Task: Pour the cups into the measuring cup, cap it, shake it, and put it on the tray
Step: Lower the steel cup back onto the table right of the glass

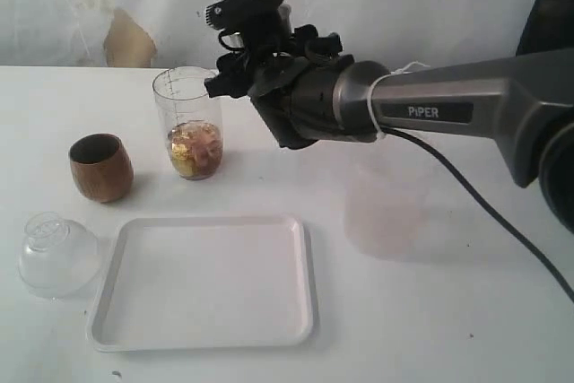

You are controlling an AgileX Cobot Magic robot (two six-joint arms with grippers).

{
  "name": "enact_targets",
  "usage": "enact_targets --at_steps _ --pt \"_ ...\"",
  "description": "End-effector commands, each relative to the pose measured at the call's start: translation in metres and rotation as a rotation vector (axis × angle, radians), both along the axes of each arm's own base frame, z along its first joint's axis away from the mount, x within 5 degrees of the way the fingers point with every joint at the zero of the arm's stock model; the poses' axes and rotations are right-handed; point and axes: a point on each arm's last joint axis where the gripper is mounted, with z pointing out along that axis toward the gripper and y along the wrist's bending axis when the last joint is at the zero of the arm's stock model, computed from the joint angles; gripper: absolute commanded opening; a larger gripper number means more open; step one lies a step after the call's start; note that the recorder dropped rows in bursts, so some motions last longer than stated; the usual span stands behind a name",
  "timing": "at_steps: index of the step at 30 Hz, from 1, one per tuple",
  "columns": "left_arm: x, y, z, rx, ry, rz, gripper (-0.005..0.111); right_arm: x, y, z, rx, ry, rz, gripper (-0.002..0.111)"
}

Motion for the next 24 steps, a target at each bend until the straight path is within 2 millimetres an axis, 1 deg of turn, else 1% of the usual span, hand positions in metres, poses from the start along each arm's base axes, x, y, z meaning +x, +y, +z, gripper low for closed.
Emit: enact_targets --at_steps 1,2,3,4,6,12,13,18,21,23,24 --pt "0.000 0.000 -0.002 0.011 0.001 -0.002 0.000 0.001 -0.017 0.004 0.204 -0.076 -0.124 0.000" --pt "0.000 0.000 -0.002 0.011 0.001 -0.002 0.000 0.000 -0.018 -0.003 0.242 -0.069 -0.134 0.000" --pt "0.000 0.000 -0.002 0.011 0.001 -0.002 0.000 0.000 -0.016 -0.021 0.284 -0.061 -0.131 0.000" --pt "0.000 0.000 -0.002 0.011 0.001 -0.002 0.000 0.002 -0.015 -0.034 0.270 -0.052 -0.119 0.000" --pt "0.000 0.000 -0.002 0.011 0.001 -0.002 0.000 0.003 -0.013 -0.053 0.243 -0.031 -0.128 0.000" --pt "0.000 0.000 -0.002 0.011 0.001 -0.002 0.000 0.005 -0.015 -0.077 0.203 -0.032 -0.164 0.000" --pt "0.000 0.000 -0.002 0.011 0.001 -0.002 0.000 0.005 -0.016 -0.084 0.201 -0.034 -0.175 0.000" --pt "0.000 0.000 -0.001 0.011 -0.001 -0.002 0.000 0.005 -0.015 -0.096 0.200 -0.015 -0.180 0.000" --pt "0.000 0.000 -0.001 0.011 -0.001 -0.002 0.000 0.004 -0.012 -0.099 0.204 0.023 -0.154 0.000" --pt "0.000 0.000 -0.001 0.011 -0.001 -0.002 0.000 0.000 -0.008 -0.101 0.228 0.051 -0.173 0.000" --pt "0.000 0.000 -0.001 0.011 -0.001 -0.002 0.000 -0.002 -0.006 -0.102 0.222 0.055 -0.182 0.002"
